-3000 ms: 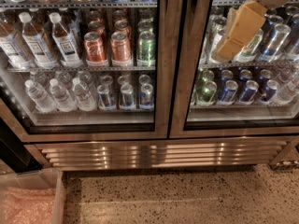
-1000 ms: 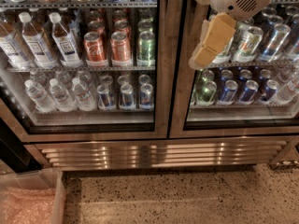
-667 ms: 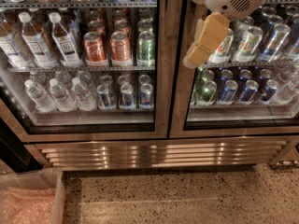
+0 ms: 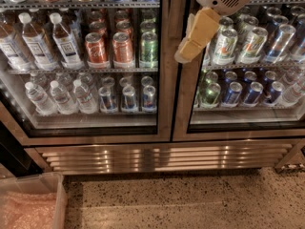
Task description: Open left fridge door
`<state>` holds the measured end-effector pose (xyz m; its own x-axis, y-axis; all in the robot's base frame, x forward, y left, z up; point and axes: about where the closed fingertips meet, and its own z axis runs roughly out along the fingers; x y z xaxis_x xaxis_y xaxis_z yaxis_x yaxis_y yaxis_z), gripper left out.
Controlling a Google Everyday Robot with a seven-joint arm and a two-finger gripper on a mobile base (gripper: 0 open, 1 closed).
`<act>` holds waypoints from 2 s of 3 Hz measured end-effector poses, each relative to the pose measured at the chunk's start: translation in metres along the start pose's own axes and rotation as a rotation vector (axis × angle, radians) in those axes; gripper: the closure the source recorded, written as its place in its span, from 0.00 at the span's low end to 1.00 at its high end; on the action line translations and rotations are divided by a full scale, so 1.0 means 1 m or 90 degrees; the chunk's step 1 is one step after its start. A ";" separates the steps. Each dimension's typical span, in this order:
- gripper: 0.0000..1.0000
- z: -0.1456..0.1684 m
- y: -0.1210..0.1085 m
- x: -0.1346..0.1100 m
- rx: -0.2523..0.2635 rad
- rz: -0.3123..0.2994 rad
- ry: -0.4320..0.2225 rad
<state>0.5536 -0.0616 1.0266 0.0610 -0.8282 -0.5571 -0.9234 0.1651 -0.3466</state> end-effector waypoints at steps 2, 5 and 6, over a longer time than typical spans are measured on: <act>0.00 0.008 -0.013 -0.001 0.018 0.001 0.004; 0.00 0.008 -0.020 -0.001 0.014 -0.014 0.001; 0.00 0.013 -0.020 0.000 0.003 -0.019 0.000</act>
Offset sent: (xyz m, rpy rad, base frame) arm 0.0375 0.0117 0.0043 -0.0039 -0.0659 -0.0365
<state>0.5771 -0.0577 1.0243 0.0882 -0.8331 -0.5461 -0.9194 0.1428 -0.3664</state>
